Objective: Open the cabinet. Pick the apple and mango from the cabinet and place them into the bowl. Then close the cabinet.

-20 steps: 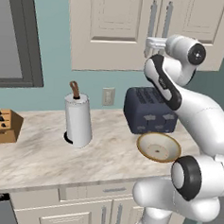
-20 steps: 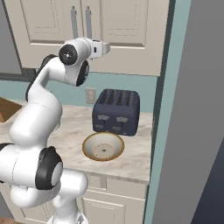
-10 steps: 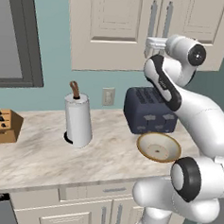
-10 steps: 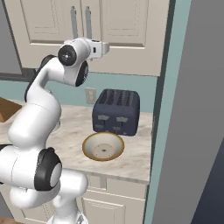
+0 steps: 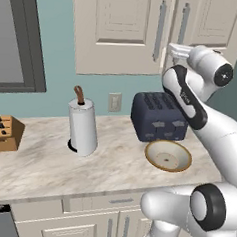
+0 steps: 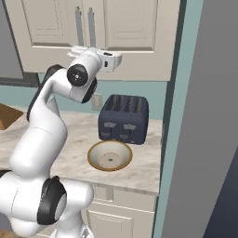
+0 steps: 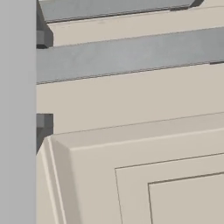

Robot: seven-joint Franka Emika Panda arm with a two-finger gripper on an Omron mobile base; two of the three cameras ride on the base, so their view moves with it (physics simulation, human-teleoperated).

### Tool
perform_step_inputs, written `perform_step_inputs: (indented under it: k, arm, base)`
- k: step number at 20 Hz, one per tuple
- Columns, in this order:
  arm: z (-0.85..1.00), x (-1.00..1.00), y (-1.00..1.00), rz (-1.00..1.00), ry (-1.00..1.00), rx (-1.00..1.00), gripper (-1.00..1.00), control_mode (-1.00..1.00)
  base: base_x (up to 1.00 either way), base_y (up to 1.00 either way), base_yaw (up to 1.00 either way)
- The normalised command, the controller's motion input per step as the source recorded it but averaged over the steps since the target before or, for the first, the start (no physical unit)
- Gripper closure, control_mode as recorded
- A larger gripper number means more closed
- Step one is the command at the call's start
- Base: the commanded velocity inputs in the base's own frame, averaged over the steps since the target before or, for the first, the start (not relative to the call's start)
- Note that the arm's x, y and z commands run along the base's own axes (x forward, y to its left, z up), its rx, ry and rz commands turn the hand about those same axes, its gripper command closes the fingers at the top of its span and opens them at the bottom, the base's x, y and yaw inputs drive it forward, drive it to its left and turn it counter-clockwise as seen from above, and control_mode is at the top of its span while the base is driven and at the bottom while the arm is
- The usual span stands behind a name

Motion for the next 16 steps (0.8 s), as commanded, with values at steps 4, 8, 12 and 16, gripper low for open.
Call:
perform_step_inputs:
  k: [4, 8, 12, 16]
  arm:
    - [0.04, -0.47, -1.00, 0.02, 0.00, 0.18, 1.00, -1.00]
    - [0.08, -0.50, -1.00, 0.05, -0.04, 0.19, 1.00, -1.00]
    - [0.00, -0.36, -1.00, 0.07, -0.06, 0.19, 1.00, -1.00]
    - [0.00, -0.21, -1.00, 0.08, -0.10, 0.13, 1.00, -1.00]
  base:
    - [0.00, 0.00, 0.00]
    - [0.00, 0.00, 0.00]
    - [0.00, 0.00, 0.00]
    - [0.00, 0.00, 0.00]
